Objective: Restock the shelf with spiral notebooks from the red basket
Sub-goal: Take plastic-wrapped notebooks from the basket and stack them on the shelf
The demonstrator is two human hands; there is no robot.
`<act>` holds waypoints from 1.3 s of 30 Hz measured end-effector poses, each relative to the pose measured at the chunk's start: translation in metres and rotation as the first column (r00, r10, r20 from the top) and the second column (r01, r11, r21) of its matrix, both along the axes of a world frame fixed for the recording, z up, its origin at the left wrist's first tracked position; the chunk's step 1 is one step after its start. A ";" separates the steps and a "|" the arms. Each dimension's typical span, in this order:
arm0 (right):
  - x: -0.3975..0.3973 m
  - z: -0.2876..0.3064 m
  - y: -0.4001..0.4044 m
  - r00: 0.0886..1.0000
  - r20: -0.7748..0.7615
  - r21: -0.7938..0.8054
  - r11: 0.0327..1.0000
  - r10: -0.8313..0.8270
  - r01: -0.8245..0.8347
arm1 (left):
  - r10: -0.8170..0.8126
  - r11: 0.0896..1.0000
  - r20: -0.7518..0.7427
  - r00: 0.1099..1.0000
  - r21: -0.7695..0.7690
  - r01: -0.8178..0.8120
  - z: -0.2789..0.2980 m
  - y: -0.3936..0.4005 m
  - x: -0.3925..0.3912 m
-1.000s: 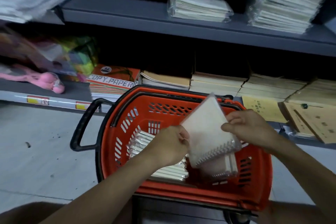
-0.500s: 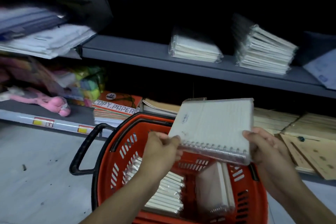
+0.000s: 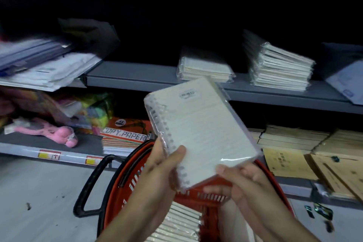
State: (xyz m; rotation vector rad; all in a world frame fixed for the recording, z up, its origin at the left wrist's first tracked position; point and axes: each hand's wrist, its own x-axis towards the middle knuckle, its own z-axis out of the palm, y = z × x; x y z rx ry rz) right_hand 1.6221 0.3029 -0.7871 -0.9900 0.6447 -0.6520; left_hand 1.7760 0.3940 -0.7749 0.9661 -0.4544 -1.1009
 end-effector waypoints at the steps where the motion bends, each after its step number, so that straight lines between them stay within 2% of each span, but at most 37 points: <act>1: -0.002 0.003 -0.007 1.000 0.018 0.021 1.000 -0.002 0.002 | -0.026 1.000 0.031 0.999 0.006 0.026 0.005 0.001 0.008; 3: -0.006 0.014 -0.018 0.999 0.046 0.011 1.000 -0.011 0.011 | -0.053 0.998 0.118 0.992 0.031 0.050 0.011 0.003 0.023; 8: -0.007 0.016 -0.022 1.000 -0.024 -0.105 0.994 -0.019 0.016 | -0.147 0.988 0.353 0.924 0.090 0.122 0.022 0.003 0.045; 15: 0.000 0.014 -0.020 0.993 0.085 -0.125 0.988 -0.079 0.089 | -0.185 0.982 0.221 0.958 0.004 0.189 0.027 0.004 0.052; 19: 0.004 0.017 -0.032 0.976 0.118 -0.085 0.978 -0.181 0.191 | -0.103 0.994 0.166 0.981 -0.030 0.109 0.030 -0.011 0.053; 24: 0.016 0.051 -0.063 0.963 0.126 -0.137 0.958 -0.237 0.253 | 0.012 0.998 0.126 0.992 -0.064 -0.004 0.049 -0.052 0.054; 28: 0.031 0.077 -0.109 0.966 0.109 -0.085 0.966 -0.235 0.245 | -0.001 0.995 0.138 0.990 -0.099 0.015 0.075 -0.094 0.063; 32: 0.055 0.081 -0.150 0.983 0.054 -0.021 0.984 -0.173 0.174 | -0.014 0.999 0.160 0.987 -0.044 0.021 0.083 -0.127 0.085; 34: 0.062 0.079 -0.160 0.988 0.029 -0.031 0.988 -0.149 0.150 | 0.048 0.999 0.190 0.981 -0.030 -0.043 0.079 -0.132 0.088; 37: 0.059 0.069 -0.157 0.988 0.009 -0.132 0.979 -0.153 0.153 | 0.197 0.980 0.226 0.954 -0.010 -0.200 0.065 -0.127 0.086; 39: 0.056 0.063 -0.148 0.972 -0.028 -0.224 0.949 -0.233 0.221 | 0.266 0.953 0.409 0.873 0.024 -0.302 0.058 -0.121 0.083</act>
